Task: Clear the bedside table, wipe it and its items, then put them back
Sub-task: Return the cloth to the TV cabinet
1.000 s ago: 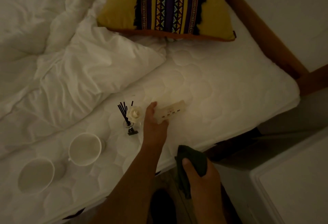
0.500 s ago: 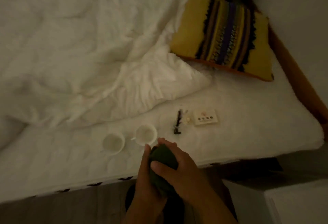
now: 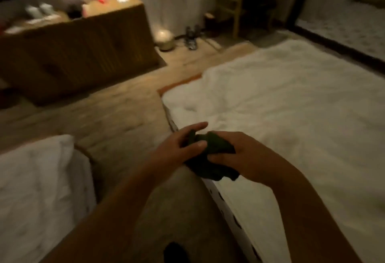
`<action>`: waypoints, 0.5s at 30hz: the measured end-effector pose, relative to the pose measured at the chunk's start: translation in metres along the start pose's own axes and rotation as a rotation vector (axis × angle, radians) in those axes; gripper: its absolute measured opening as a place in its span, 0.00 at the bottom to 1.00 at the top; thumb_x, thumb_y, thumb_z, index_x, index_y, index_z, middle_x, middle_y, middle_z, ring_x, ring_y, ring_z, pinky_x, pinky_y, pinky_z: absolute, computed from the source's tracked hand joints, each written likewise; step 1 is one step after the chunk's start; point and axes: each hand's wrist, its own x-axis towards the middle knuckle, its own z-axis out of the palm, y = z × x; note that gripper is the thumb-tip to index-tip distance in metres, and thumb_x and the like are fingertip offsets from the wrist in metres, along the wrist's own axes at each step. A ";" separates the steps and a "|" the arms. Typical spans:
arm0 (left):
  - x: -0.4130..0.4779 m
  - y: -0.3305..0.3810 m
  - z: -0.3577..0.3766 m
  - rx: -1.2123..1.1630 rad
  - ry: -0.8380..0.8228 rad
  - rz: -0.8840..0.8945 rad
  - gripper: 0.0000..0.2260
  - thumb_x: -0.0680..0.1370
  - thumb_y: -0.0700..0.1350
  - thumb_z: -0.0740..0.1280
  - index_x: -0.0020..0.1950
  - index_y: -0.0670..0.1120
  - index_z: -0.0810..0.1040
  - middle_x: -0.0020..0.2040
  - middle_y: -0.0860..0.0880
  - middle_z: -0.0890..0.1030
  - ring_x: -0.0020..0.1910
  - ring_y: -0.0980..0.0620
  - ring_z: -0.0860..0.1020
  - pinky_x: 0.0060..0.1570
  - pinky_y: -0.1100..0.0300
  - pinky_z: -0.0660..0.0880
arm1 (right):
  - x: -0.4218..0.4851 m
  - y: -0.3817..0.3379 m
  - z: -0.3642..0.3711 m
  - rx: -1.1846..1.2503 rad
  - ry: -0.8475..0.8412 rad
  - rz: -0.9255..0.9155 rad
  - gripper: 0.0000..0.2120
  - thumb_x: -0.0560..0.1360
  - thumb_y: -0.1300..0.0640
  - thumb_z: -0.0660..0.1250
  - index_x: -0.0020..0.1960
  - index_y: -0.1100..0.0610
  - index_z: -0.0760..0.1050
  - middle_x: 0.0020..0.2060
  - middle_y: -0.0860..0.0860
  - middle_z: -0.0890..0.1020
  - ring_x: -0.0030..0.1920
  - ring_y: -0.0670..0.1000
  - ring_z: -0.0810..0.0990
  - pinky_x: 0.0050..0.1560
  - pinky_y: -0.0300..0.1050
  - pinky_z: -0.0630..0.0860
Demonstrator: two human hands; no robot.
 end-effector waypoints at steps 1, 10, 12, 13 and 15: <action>-0.001 0.017 -0.039 0.068 0.025 0.040 0.28 0.67 0.59 0.74 0.66 0.65 0.73 0.60 0.53 0.78 0.57 0.55 0.80 0.54 0.56 0.80 | 0.029 -0.031 -0.001 -0.047 -0.036 -0.045 0.13 0.75 0.52 0.69 0.59 0.48 0.78 0.47 0.45 0.84 0.47 0.42 0.83 0.51 0.40 0.80; -0.035 0.155 -0.279 0.693 0.190 0.101 0.19 0.73 0.47 0.73 0.62 0.54 0.77 0.51 0.54 0.82 0.48 0.61 0.82 0.45 0.62 0.80 | 0.203 -0.253 0.013 -0.351 -0.245 -0.347 0.07 0.76 0.54 0.69 0.50 0.42 0.78 0.41 0.44 0.84 0.41 0.42 0.84 0.40 0.36 0.81; -0.030 0.173 -0.312 0.820 0.229 0.102 0.17 0.73 0.46 0.73 0.61 0.55 0.78 0.48 0.57 0.81 0.45 0.64 0.81 0.42 0.66 0.78 | 0.234 -0.285 0.012 -0.455 -0.270 -0.393 0.08 0.76 0.55 0.68 0.51 0.43 0.77 0.40 0.42 0.82 0.43 0.40 0.82 0.39 0.34 0.77; -0.024 0.180 -0.328 0.877 0.242 0.101 0.17 0.73 0.46 0.73 0.61 0.55 0.78 0.47 0.58 0.81 0.43 0.63 0.81 0.40 0.68 0.77 | 0.251 -0.297 0.011 -0.529 -0.267 -0.416 0.08 0.76 0.56 0.68 0.52 0.44 0.77 0.41 0.42 0.81 0.43 0.40 0.81 0.41 0.33 0.74; -0.005 0.189 -0.356 0.999 0.265 0.080 0.11 0.73 0.46 0.72 0.54 0.56 0.79 0.44 0.58 0.80 0.41 0.61 0.80 0.35 0.70 0.75 | 0.289 -0.315 0.009 -0.659 -0.264 -0.461 0.08 0.76 0.56 0.68 0.54 0.47 0.76 0.42 0.42 0.79 0.44 0.41 0.79 0.44 0.37 0.71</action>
